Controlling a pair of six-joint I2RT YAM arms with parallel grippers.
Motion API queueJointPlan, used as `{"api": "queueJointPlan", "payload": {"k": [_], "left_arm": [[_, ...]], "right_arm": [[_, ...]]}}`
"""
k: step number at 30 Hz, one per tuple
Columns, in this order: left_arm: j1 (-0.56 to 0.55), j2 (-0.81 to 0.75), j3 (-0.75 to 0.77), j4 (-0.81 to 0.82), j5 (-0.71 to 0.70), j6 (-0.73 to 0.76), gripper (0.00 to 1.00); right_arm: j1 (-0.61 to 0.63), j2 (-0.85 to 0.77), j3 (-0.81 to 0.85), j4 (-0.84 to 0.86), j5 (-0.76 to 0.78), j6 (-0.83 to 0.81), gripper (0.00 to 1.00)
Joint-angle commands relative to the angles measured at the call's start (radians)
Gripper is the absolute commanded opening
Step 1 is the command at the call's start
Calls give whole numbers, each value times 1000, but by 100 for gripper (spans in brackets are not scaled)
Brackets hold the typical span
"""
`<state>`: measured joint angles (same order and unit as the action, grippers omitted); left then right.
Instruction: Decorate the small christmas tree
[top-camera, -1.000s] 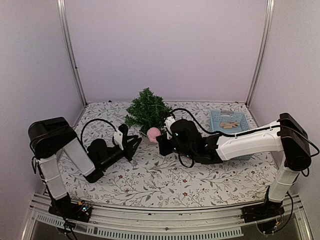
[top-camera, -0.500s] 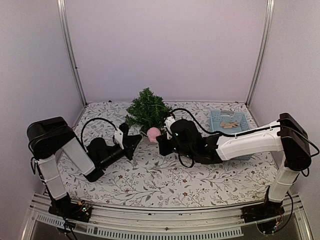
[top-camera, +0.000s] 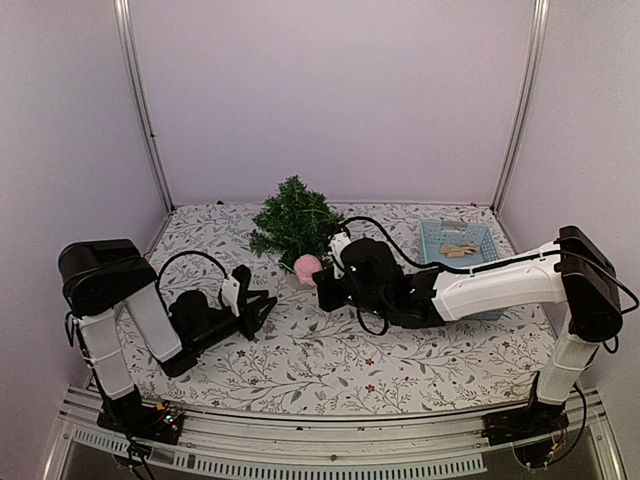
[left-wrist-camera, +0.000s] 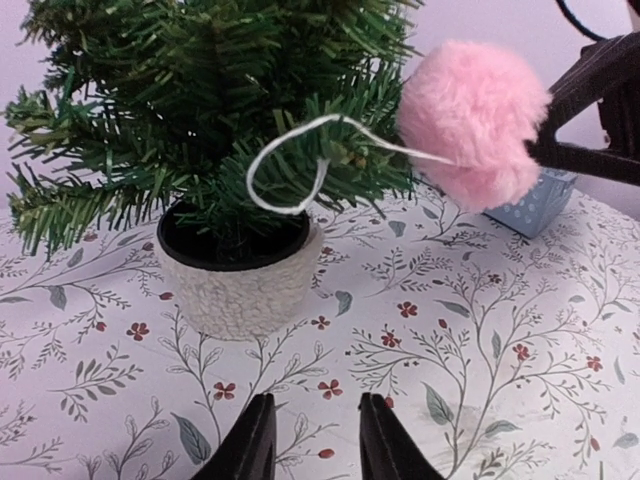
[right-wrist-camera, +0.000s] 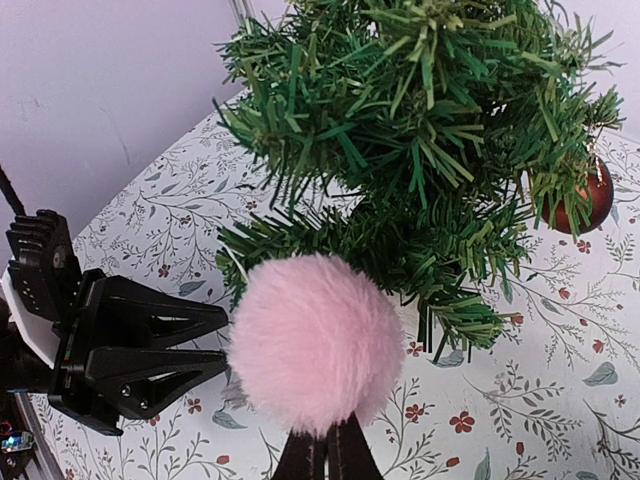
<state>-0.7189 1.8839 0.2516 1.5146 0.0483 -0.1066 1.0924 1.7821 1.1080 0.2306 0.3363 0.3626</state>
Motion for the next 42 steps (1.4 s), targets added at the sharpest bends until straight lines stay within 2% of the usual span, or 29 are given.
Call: {"api": "queueJointPlan", "payload": {"k": [1, 7, 13, 23, 28, 31, 34, 36, 42], "left_arm": [[1, -22, 23, 197, -9, -65, 32], [5, -105, 50, 171, -29, -107, 35], [11, -141, 70, 138, -25, -128, 31], [23, -107, 158, -14, -103, -119, 12], [28, -88, 122, 5, -96, -118, 10], [30, -71, 89, 47, -83, -115, 12], [30, -55, 61, 103, -57, -118, 24], [30, -49, 52, 126, -34, -123, 28], [32, -54, 42, 145, -34, -124, 29]], "right_arm": [[1, 7, 23, -17, 23, -4, 0], [1, 8, 24, -19, 25, -7, 0], [2, 8, 25, -19, 25, -4, 0], [1, 7, 24, -20, 29, -5, 0], [2, 6, 24, -20, 33, -4, 0], [1, 6, 24, -20, 33, -4, 0], [2, 6, 23, -20, 31, -4, 0], [1, 7, 25, -20, 32, -4, 0], [1, 8, 26, -20, 30, -4, 0]]}}
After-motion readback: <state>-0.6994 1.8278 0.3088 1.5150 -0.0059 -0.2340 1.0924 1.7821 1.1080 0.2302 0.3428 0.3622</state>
